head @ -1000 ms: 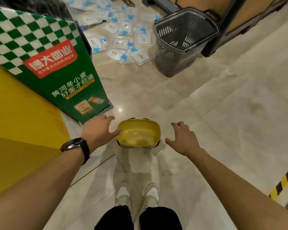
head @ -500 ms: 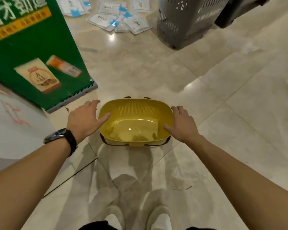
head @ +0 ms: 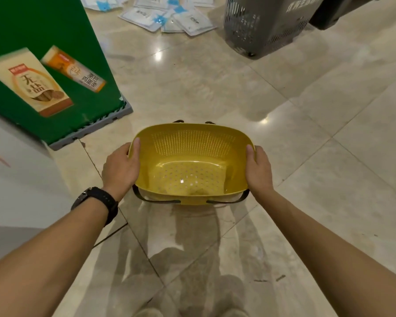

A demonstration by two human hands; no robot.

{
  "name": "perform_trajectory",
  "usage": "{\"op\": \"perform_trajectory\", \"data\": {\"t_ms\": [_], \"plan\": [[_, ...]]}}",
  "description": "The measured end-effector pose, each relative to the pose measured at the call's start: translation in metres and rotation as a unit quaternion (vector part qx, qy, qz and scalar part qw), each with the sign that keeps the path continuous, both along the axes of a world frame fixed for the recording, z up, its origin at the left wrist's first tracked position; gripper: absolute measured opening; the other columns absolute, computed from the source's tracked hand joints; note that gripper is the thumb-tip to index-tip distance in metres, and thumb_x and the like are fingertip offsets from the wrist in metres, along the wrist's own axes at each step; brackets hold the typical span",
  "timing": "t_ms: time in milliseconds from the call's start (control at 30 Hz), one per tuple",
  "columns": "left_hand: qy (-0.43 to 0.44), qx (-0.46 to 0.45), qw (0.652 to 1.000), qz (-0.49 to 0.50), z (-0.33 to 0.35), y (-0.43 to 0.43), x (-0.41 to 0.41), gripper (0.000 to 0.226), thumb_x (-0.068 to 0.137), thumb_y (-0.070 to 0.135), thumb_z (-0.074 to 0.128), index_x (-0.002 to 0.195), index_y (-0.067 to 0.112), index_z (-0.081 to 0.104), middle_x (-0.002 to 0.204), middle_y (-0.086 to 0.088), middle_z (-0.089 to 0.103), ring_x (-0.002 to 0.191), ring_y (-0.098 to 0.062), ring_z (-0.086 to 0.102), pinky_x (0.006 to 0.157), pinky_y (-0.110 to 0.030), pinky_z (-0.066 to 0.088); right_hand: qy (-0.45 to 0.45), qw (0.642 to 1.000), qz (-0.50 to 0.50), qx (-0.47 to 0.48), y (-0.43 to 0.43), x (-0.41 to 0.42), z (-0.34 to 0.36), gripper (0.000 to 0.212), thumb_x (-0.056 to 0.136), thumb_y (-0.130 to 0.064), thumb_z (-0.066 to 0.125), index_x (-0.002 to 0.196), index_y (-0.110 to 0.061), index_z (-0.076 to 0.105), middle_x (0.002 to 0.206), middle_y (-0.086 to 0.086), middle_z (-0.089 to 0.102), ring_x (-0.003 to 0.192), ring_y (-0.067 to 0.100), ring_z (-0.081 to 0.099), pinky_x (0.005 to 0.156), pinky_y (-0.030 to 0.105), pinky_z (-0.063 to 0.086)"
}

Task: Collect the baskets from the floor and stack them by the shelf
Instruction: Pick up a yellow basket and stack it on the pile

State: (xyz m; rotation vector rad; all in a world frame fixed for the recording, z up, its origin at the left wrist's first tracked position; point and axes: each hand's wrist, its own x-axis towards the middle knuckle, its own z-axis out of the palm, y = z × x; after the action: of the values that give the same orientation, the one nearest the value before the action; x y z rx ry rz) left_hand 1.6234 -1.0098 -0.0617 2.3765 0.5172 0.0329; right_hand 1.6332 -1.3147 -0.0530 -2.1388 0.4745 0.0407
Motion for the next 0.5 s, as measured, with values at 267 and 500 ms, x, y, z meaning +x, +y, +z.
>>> {"op": "perform_trajectory", "data": {"t_ms": [267, 500], "plan": [[0.015, -0.149, 0.978, 0.142, -0.009, -0.005, 0.007, 0.061, 0.099, 0.062, 0.035, 0.071, 0.013, 0.055, 0.068, -0.006, 0.055, 0.063, -0.026, 0.048, 0.063, -0.034, 0.035, 0.061, 0.972, -0.144, 0.173, 0.005, 0.010, -0.004, 0.049, 0.104, -0.048, 0.032, 0.135, -0.020, 0.058, 0.132, 0.007, 0.061, 0.120, 0.029, 0.057, 0.108, 0.047, 0.044], [0.012, -0.130, 0.971, 0.200, -0.009, -0.021, 0.009, 0.057, 0.100, 0.058, 0.035, 0.060, 0.019, 0.033, 0.058, -0.003, 0.038, 0.053, -0.025, 0.034, 0.054, -0.033, 0.022, 0.073, 0.962, -0.159, 0.209, 0.006, 0.009, -0.002, 0.049, 0.103, -0.048, 0.034, 0.137, -0.021, 0.057, 0.134, 0.006, 0.061, 0.122, 0.028, 0.057, 0.108, 0.048, 0.044]]}}
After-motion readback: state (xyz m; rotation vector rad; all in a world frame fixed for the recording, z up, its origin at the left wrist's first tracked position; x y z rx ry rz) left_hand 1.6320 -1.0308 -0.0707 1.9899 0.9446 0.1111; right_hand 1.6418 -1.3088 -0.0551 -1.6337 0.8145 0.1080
